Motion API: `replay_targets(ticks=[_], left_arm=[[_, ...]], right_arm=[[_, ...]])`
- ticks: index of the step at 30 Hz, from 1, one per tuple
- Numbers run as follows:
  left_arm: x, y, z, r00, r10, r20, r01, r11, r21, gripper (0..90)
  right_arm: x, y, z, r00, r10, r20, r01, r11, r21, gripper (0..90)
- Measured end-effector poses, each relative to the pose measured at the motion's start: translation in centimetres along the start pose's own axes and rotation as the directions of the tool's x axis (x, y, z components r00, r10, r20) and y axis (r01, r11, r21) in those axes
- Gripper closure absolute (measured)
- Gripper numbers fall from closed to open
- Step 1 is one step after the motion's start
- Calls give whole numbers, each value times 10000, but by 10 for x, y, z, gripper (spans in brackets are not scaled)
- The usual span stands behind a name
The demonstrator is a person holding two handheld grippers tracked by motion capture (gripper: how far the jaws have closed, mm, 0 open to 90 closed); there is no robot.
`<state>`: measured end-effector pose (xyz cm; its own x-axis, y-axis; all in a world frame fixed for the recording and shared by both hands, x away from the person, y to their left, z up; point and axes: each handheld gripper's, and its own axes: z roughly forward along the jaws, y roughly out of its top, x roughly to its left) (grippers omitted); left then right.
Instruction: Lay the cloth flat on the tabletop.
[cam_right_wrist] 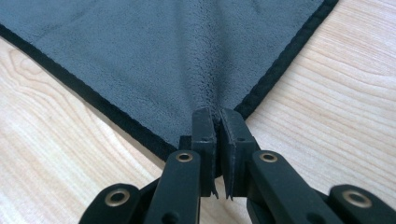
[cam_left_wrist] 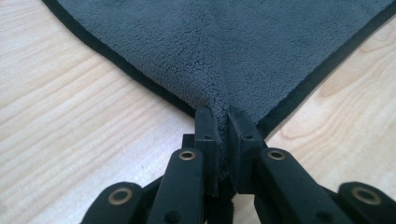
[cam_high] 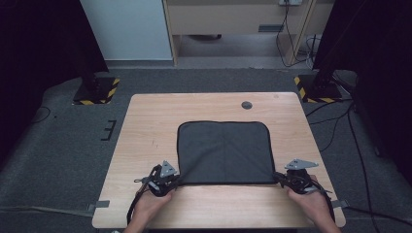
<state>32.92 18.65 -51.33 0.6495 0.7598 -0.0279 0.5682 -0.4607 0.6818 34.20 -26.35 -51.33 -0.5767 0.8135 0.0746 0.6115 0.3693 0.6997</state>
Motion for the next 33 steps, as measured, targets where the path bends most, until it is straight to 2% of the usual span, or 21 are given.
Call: replay_targets(ticks=[5,7,8,10,11,13,14,18,22,24,26,31,33], left_arm=[[-4,-3,-2,10000,-14,-9,14,9998,187,832],[-4,-4,-2,9999,-89,-69,90,9997,220,825],[-4,-5,-2,9998,-158,-128,160,9997,209,808],[-4,-6,-3,9990,-320,-316,325,9993,172,681],[-3,-6,-3,9984,-393,-405,396,9992,78,593],[-2,-5,-6,9982,-352,-487,346,9993,-128,444],[-1,-5,-7,9985,-294,-465,286,9994,-190,405],[2,1,-9,9990,-23,-440,3,9990,-447,302],[12,11,-6,9996,-42,-288,24,9980,-628,221],[18,16,-1,9995,121,-307,-134,9990,-422,218],[25,21,2,9994,-17,-356,1,9991,-431,187],[40,34,4,9997,-214,-154,203,9977,-653,124],[45,40,3,9996,-175,-237,155,9965,-822,110]], right_arm=[[3,-4,-6,9999,71,-94,-71,10000,2,853],[4,-5,-6,9999,-69,-120,70,10000,42,852],[5,-5,-6,9999,12,-164,-10,9999,107,851],[5,-5,-5,9994,-97,-334,107,9995,293,829],[5,-5,-4,9994,-114,-324,124,9994,313,789],[5,-6,-3,9998,-92,-201,94,9999,102,598],[5,-5,-3,9999,-90,-126,90,10000,-32,534],[7,5,-3,9999,-132,-42,130,9983,-570,376],[13,19,4,9995,-271,-173,255,9962,-838,291],[15,26,9,9991,-341,-248,316,9952,-927,282],[18,32,16,9978,-400,-521,353,9954,-885,280],[29,45,30,9954,-600,-751,532,9946,-894,228],[33,50,36,9951,-558,-817,480,9945,-935,195]])
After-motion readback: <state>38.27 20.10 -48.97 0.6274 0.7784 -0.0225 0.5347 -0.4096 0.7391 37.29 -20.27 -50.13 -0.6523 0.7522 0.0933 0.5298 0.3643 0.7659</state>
